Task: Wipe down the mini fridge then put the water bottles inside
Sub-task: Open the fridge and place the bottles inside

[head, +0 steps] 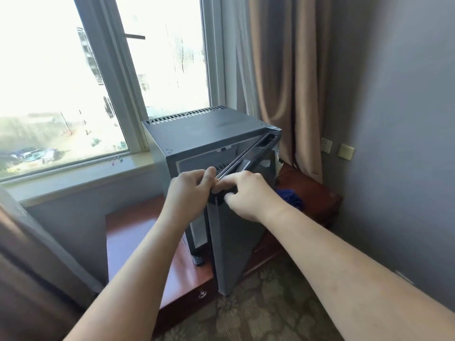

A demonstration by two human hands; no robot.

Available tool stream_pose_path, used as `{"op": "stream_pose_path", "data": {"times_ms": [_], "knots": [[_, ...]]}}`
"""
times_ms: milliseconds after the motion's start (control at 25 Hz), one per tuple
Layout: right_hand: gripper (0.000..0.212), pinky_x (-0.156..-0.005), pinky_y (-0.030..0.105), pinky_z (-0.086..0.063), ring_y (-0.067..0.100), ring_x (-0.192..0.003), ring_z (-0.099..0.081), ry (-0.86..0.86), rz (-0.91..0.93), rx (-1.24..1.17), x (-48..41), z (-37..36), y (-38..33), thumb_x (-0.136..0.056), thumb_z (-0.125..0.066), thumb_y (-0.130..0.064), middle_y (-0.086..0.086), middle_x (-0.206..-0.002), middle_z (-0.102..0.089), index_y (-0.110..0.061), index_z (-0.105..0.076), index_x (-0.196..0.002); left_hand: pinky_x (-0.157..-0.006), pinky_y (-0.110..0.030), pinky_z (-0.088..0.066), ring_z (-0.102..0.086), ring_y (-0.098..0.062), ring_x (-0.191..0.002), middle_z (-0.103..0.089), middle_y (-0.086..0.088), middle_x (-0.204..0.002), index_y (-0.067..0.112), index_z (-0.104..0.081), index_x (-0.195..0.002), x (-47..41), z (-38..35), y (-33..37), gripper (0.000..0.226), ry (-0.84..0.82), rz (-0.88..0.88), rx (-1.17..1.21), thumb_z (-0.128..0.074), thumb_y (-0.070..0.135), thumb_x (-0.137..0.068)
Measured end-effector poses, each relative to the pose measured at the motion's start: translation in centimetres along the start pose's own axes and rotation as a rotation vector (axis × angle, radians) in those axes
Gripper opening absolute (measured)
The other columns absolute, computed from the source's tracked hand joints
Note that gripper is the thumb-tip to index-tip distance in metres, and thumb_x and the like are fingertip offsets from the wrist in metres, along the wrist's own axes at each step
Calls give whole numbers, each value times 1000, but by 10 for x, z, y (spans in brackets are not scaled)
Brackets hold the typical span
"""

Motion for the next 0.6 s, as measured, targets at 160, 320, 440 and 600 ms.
{"op": "stream_pose_path", "data": {"times_ms": [160,320,440,600], "knots": [[52,-93,20,-47,18,-121,-65,-144,1,60,-59,-28,-27,-90,-52,-10,-1,-138,-68,-37,-70,-130,-60,-16,-39,-60,5,-65,-69,9,-60,25,-75,-74,-52,27,-39,46,52,-12,-51,-49,47,-103],[61,-79,23,-49,22,-114,-64,-221,25,172,-111,-58,-43,-95,-51,-15,6,-154,-52,-41,-49,-150,-56,-18,-36,-60,6,-58,-66,14,-56,28,-75,-73,-98,42,-69,46,91,14,-47,-48,48,-104],[55,-106,29,-47,23,-135,-55,-183,55,195,-130,-67,-44,-97,-53,-18,3,-155,-53,-36,-52,-149,-59,-17,-39,-62,9,-62,-69,16,-60,26,-75,-70,-116,43,-87,49,106,27,-51,-47,48,-104],[50,-107,27,-49,12,-103,-64,-239,113,73,-137,-58,-28,-97,-56,-24,-8,-152,-56,-40,-57,-144,-66,-23,-47,-69,-3,-70,-75,11,-67,26,-75,-68,-128,34,-79,51,90,23,2,-46,46,-106]]}}
Point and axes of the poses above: each hand's wrist, its own x-axis away from the middle knuckle, its own z-axis out of the back of the hand, y = z × x, the point moved 3 cm from there along -x, towards the middle knuckle
